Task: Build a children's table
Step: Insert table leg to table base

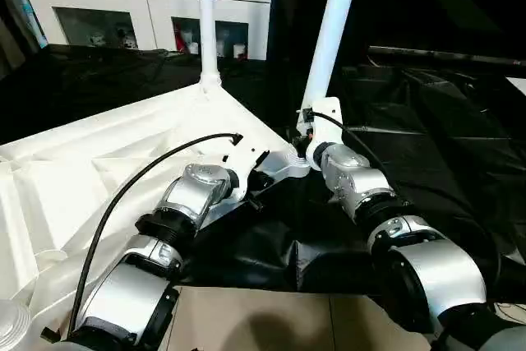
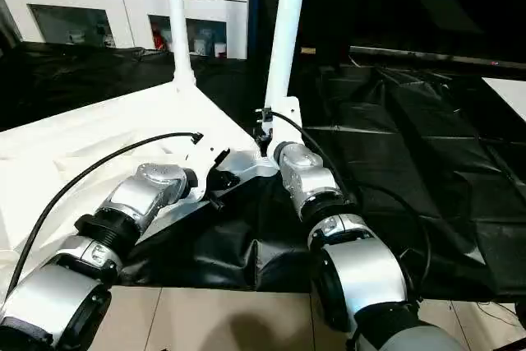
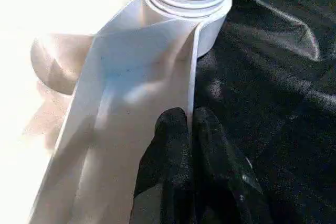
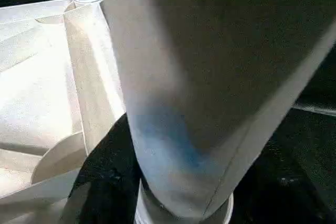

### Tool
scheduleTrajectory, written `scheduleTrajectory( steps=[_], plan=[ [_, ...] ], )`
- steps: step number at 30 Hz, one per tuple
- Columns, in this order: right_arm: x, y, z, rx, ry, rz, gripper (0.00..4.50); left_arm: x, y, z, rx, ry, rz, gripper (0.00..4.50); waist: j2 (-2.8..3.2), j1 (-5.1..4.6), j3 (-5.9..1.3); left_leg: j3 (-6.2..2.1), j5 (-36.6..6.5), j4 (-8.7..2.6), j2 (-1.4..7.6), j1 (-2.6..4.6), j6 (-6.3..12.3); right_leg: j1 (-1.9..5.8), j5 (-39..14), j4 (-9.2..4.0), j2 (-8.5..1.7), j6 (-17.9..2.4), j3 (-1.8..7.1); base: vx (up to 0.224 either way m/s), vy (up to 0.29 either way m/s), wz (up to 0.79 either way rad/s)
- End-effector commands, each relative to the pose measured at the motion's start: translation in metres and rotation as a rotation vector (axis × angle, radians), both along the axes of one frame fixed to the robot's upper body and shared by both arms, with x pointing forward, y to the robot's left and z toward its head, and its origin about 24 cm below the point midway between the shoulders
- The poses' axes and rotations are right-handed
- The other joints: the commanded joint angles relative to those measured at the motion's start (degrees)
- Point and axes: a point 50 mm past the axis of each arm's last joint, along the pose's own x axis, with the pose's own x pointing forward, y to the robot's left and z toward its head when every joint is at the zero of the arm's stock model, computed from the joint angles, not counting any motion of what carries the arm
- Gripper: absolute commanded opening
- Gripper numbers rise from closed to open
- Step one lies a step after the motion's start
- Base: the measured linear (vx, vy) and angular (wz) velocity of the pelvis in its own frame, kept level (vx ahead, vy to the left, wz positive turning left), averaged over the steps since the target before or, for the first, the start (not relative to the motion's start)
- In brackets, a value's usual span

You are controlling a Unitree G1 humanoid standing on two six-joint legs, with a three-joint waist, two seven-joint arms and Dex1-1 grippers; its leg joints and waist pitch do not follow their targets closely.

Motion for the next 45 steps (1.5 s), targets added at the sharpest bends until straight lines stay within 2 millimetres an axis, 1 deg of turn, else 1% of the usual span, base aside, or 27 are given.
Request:
scheduleTrajectory(
  steps=[1, 2, 3, 4, 5, 6, 7, 8, 9, 10, 12, 13, 14, 15, 16, 17, 18, 19, 20, 22, 24, 26, 28, 31, 34, 38, 45],
  plan=[
    [-0.024, 0.015, -0.042, 0.005, 0.207, 0.085, 2.47, 0.011, 0.014, 0.013, 0.023, -0.06, 0.083, 0.0, 0.25, -0.28, -2.09, -3.56, -29.9, -5.25, 4.09, 1.44, -3.25, 0.01, -35.7, -6.75, -5.84, -3.9, 3.42, 0.0, 0.0, 0.0],
    [-0.024, 0.016, -0.04, 0.009, 0.202, 0.089, 2.63, 0.011, 0.014, 0.013, 0.021, -0.061, 0.081, 0.0, 0.22, -0.31, -2.11, -3.62, -29.8, -5.3, 4.11, 1.33, -3.21, 0.06, -36.0, -6.77, -5.83, -3.8, 3.38, 0.0, 0.0, 0.0],
    [-0.023, 0.017, -0.039, 0.013, 0.198, 0.092, 2.65, 0.011, 0.014, 0.013, 0.019, -0.061, 0.08, 0.0, 0.39, -0.32, -2.16, -3.65, -29.9, -5.3, 4.15, 1.38, -3.28, -0.01, -36.0, -6.76, -5.94, -3.8, 3.46, 0.0, 0.0, 0.0],
    [-0.022, 0.017, -0.037, 0.019, 0.192, 0.096, 2.68, 0.011, 0.014, 0.014, 0.018, -0.062, 0.079, 0.0, 0.15, -0.61, -2.14, -3.87, -29.3, -5.57, 4.24, 0.84, -3.46, 0.44, -35.4, -6.63, -6.02, -3.8, 3.33, 0.0, 0.0, 0.0],
    [-0.021, 0.018, -0.035, 0.023, 0.188, 0.098, 2.82, 0.011, 0.014, 0.014, 0.017, -0.063, 0.078, 0.0, 0.35, -0.64, -2.31, -4.02, -28.1, -5.84, 4.39, 0.3, -3.64, 0.97, -33.6, -6.2, -5.94, -4.0, 3.29, 0.0, 0.0, 0.0],
    [-0.02, 0.019, -0.033, 0.026, 0.176, 0.107, 2.95, 0.011, 0.015, 0.014, 0.017, -0.069, 0.074, 0.0, 0.29, -0.72, -2.34, -3.81, -28.2, -5.83, 4.46, 0.8, -3.77, 0.55, -31.9, -6.3, -5.86, -4.6, 3.35, 0.0, 0.0, 0.0],
    [-0.018, 0.019, -0.03, 0.032, 0.165, 0.111, 3.04, 0.011, 0.015, 0.015, 0.017, -0.072, 0.071, 0.0, 0.31, -0.71, -2.36, -3.7, -28.3, -5.79, 4.43, 1.04, -3.76, 0.43, -31.2, -6.31, -5.83, -5.1, 3.36, 0.0, 0.0, 0.0],
    [-0.018, 0.019, -0.03, 0.032, 0.165, 0.111, 3.08, 0.011, 0.015, 0.015, 0.017, -0.072, 0.071, 0.0, 0.29, -0.71, -2.38, -3.51, -27.8, -5.8, 4.38, 1.1, -3.57, 0.5, -29.6, -6.31, -5.84, -5.8, 3.44, 0.0, 0.0, 0.0],
    [-0.017, 0.019, -0.026, 0.041, 0.151, 0.114, 3.16, 0.011, 0.016, 0.015, 0.017, -0.077, 0.069, 0.0, 0.23, -0.73, -2.39, -3.44, -26.4, -5.87, 4.45, 0.86, -3.39, 0.65, -27.8, -6.12, -5.9, -6.6, 3.59, 0.0, 0.0, 0.0],
    [-0.017, 0.019, -0.026, 0.041, 0.151, 0.114, 3.27, 0.011, 0.016, 0.015, 0.017, -0.077, 0.069, 0.0, 0.23, -0.73, -2.39, -3.44, -26.4, -5.87, 4.45, 0.86, -3.39, 0.65, -27.8, -6.12, -5.9, -6.6, 3.59, 0.0, 0.0, 0.0],
    [-0.013, 0.019, -0.019, 0.056, 0.123, 0.114, 3.48, 0.011, 0.017, 0.018, 0.01, -0.088, 0.056, 0.0, 0.21, -0.59, -2.67, -3.03, -22.7, -5.85, 4.54, 0.58, -3.03, 0.97, -22.1, -5.41, -5.89, -8.6, 3.91, 0.0, 0.0, 0.0],
    [-0.011, 0.018, -0.015, 0.062, 0.104, 0.112, 3.53, 0.011, 0.017, 0.019, 0.006, -0.093, 0.051, 0.0, 0.1, -0.57, -2.84, -2.95, -21.3, -5.73, 4.53, 0.44, -2.88, 1.14, -20.5, -5.15, -5.94, -9.1, 3.96, 0.0, 0.0, 0.0],
    [-0.01, 0.018, -0.014, 0.064, 0.095, 0.111, 3.59, 0.011, 0.017, 0.019, 0.004, -0.094, 0.049, 0.0, 0.07, -0.38, -3.23, -2.69, -17.6, -5.52, 4.56, 0.2, -2.35, 1.42, -15.9, -4.5, -5.93, -10.1, 4.03, 0.052, -0.02, -0.03],
    [-0.009, 0.018, -0.013, 0.065, 0.091, 0.111, 3.7, 0.011, 0.018, 0.019, 0.004, -0.094, 0.049, 0.0, -0.06, -0.24, -3.41, -2.42, -14.0, -5.27, 4.55, 0.01, -1.38, 1.54, -11.2, -3.86, -5.62, -11.4, 3.97, 0.0, 0.0, 0.0],
    [-0.009, 0.018, -0.012, 0.064, 0.089, 0.112, 3.92, 0.011, 0.018, 0.019, 0.003, -0.094, 0.048, 0.0, -0.06, -0.24, -3.41, -2.42, -14.0, -5.27, 4.55, 0.01, -1.38, 1.54, -11.2, -3.86, -5.62, -11.4, 3.97, 0.0, 0.0, 0.0],
    [-0.008, 0.017, -0.011, 0.06, 0.082, 0.108, 3.92, 0.011, 0.018, 0.02, 0.005, -0.097, 0.045, 0.0, -0.09, 0.1, -3.4, -1.81, -11.4, -4.76, 4.28, 0.19, -0.01, 1.26, -7.4, -3.58, -5.54, -13.1, 4.03, 0.0, 0.0, 0.0],
    [-0.008, 0.017, -0.011, 0.06, 0.08, 0.107, 3.98, 0.011, 0.018, 0.02, 0.004, -0.097, 0.044, 0.0, -0.13, 0.19, -3.43, -1.79, -10.3, -4.67, 4.21, -0.07, 0.41, 1.5, -6.1, -3.32, -5.51, -13.6, 4.02, 0.054, -0.03, 0.03],
    [-0.007, 0.016, -0.01, 0.061, 0.076, 0.102, 4.04, 0.011, 0.018, 0.02, 0.004, -0.097, 0.042, 0.0, -0.15, 0.44, -3.63, -1.67, -8.0, -4.47, 4.18, -0.1, 1.24, 1.67, -3.1, -2.87, -5.48, -14.2, 3.96, 0.052, -0.027, 0.01],
    [-0.007, 0.016, -0.01, 0.061, 0.074, 0.101, 4.14, 0.011, 0.018, 0.02, 0.004, -0.097, 0.042, 0.0, -0.17, 0.46, -3.64, -1.58, -6.2, -4.35, 4.11, -0.19, 2.17, 1.75, -0.5, -2.55, -5.36, -14.9, 3.9, 0.067, -0.034, 0.01],
    [-0.006, 0.016, -0.008, 0.071, 0.067, 0.097, 4.39, 0.01, 0.018, 0.019, 0.004, -0.096, 0.039, 0.0, -0.23, 0.53, -3.54, -1.55, -5.4, -4.26, 4.12, -0.24, 3.1, 1.81, 0.5, -2.47, -5.39, -15.4, 3.86, 0.0, 0.0, 0.0],
    [-0.006, 0.015, -0.007, 0.074, 0.064, 0.099, 4.41, 0.01, 0.017, 0.019, 0.004, -0.095, 0.036, 0.0, -0.18, 0.54, -3.4, -1.58, -6.9, -4.33, 4.2, -0.17, 2.94, 1.83, -2.4, -2.77, -5.45, -15.0, 3.86, 0.0, 0.0, 0.0],
    [-0.005, 0.015, -0.006, 0.081, 0.056, 0.098, 4.46, 0.009, 0.017, 0.019, 0.005, -0.094, 0.029, 0.0, -0.1, 0.55, -3.27, -1.68, -9.0, -4.53, 4.36, -0.01, 1.66, 1.71, -6.3, -3.16, -5.41, -14.1, 3.87, 0.0, 0.0, 0.0],
    [-0.005, 0.014, -0.005, 0.084, 0.052, 0.097, 4.46, 0.009, 0.018, 0.019, 0.006, -0.093, 0.026, 0.0, 0.01, 0.53, -3.26, -1.75, -9.9, -4.63, 4.4, 0.07, 0.76, 1.69, -7.5, -3.21, -5.37, -13.7, 3.89, 0.0, 0.0, 0.0],
    [-0.004, 0.014, -0.005, 0.092, 0.05, 0.09, 4.46, 0.008, 0.019, 0.018, 0.011, -0.087, 0.018, 0.0, -0.05, 0.52, -3.34, -1.77, -9.3, -4.61, 4.43, 0.08, 0.38, 1.75, -6.3, -2.97, -5.37, -13.8, 3.91, 0.0, 0.0, 0.0],
    [-0.005, 0.015, -0.006, 0.11, 0.066, 0.08, 4.46, 0.007, 0.019, 0.016, 0.018, -0.077, 0.013, 0.0, -0.13, 0.49, -3.43, -1.69, -7.9, -4.45, 4.33, -0.05, 0.89, 1.89, -3.9, -2.65, -5.32, -14.4, 3.91, 0.0, 0.0, 0.0],
    [-0.006, 0.015, -0.008, 0.102, 0.073, 0.076, 4.46, 0.006, 0.019, 0.015, 0.022, -0.069, 0.005, 0.0, -0.13, 0.5, -3.38, -1.64, -7.6, -4.35, 4.24, -0.09, 1.39, 1.91, -4.1, -2.72, -5.31, -14.5, 3.87, 0.0, 0.0, 0.0],
    [-0.006, 0.015, -0.008, 0.098, 0.08, 0.072, 4.46, 0.006, 0.018, 0.016, 0.025, -0.065, 0.002, 0.0, -0.16, 0.5, -3.48, -1.64, -7.1, -4.27, 4.24, -0.04, 1.34, 1.95, -3.4, -2.53, -5.24, -14.7, 3.85, 0.0, 0.0, 0.0]
  ],
)
